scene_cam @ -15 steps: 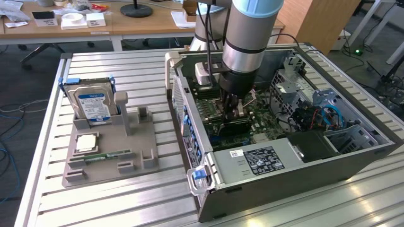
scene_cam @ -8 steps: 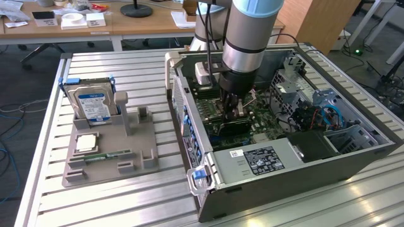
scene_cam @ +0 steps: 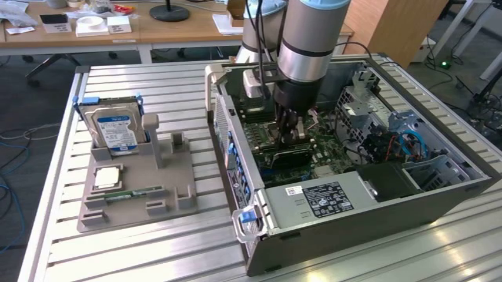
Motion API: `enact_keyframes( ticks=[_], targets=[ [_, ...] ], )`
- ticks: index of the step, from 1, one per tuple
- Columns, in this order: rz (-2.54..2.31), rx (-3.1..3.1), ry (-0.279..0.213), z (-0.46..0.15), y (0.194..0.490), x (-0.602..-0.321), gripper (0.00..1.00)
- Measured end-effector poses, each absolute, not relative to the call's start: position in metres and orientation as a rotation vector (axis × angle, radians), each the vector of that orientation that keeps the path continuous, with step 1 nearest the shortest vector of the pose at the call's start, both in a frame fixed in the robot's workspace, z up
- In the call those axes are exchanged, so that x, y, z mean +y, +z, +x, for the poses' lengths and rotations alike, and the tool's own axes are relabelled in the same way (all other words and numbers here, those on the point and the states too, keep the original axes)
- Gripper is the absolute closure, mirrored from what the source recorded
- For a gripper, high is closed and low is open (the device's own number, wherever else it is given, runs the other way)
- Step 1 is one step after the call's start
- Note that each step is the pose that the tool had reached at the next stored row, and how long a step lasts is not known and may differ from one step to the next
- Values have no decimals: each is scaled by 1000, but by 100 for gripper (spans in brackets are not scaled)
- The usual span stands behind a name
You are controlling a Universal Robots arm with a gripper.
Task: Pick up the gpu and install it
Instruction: 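Press down on the gpu until it lock into place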
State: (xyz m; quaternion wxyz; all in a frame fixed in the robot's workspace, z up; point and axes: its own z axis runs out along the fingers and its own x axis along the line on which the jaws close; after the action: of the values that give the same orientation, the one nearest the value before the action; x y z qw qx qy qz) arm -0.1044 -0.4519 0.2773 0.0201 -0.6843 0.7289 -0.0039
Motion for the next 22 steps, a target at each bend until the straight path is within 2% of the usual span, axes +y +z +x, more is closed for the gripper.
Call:
enact_keyframes(
  ticks=[22],
  targets=[
    [-2123, 2261, -12, -100, 322, -450, 89]
  ],
)
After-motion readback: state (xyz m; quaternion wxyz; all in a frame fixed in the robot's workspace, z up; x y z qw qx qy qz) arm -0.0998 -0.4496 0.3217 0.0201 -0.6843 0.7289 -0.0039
